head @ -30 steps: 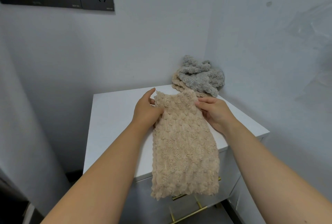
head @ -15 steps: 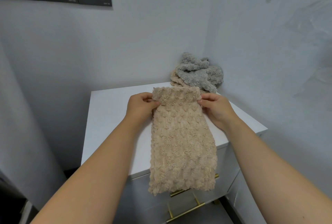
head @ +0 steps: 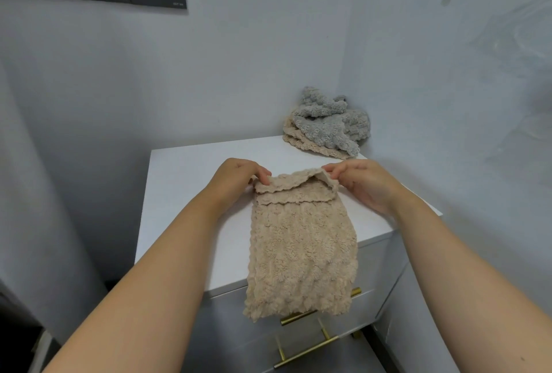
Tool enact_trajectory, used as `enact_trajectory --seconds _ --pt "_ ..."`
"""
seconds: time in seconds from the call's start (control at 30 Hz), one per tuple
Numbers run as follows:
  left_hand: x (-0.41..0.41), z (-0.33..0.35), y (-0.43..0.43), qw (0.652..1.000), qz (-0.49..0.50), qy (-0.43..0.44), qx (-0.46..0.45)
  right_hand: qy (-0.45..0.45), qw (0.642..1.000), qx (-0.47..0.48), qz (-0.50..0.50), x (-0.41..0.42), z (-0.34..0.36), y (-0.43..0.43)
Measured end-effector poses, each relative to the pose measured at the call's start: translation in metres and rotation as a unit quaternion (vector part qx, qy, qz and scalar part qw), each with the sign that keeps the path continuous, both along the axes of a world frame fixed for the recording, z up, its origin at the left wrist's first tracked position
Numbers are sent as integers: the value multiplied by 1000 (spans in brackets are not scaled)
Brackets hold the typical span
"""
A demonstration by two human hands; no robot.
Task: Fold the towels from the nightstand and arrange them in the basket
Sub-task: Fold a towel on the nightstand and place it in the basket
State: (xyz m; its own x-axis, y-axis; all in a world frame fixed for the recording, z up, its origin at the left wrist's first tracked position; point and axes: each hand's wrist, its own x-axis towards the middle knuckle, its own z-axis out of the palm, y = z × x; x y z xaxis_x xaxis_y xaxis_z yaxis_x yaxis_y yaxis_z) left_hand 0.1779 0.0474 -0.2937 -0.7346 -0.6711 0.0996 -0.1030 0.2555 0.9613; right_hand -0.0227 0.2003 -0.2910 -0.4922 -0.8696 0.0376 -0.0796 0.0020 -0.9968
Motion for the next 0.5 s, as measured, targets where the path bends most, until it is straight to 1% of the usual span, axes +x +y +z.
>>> enact_trajectory --seconds 0.1,0.17,0.3,0.43,0.5 --pt "-5 -4 5 998 30 -25 -45 5 1000 6 -16 5 3 -1" --pt "-7 -6 5 995 39 -47 -83 52 998 31 -26 5 2 -1" --pt "-8 -8 1 987 2 -95 -132 147 985 93 -14 1 -1 -1" --pt "-4 -8 -6 980 -12 -122 -156 175 979 106 -15 2 0 -3" --pt "0 -7 -11 972 -14 -149 -182 221 966 132 4 1 1 -1"
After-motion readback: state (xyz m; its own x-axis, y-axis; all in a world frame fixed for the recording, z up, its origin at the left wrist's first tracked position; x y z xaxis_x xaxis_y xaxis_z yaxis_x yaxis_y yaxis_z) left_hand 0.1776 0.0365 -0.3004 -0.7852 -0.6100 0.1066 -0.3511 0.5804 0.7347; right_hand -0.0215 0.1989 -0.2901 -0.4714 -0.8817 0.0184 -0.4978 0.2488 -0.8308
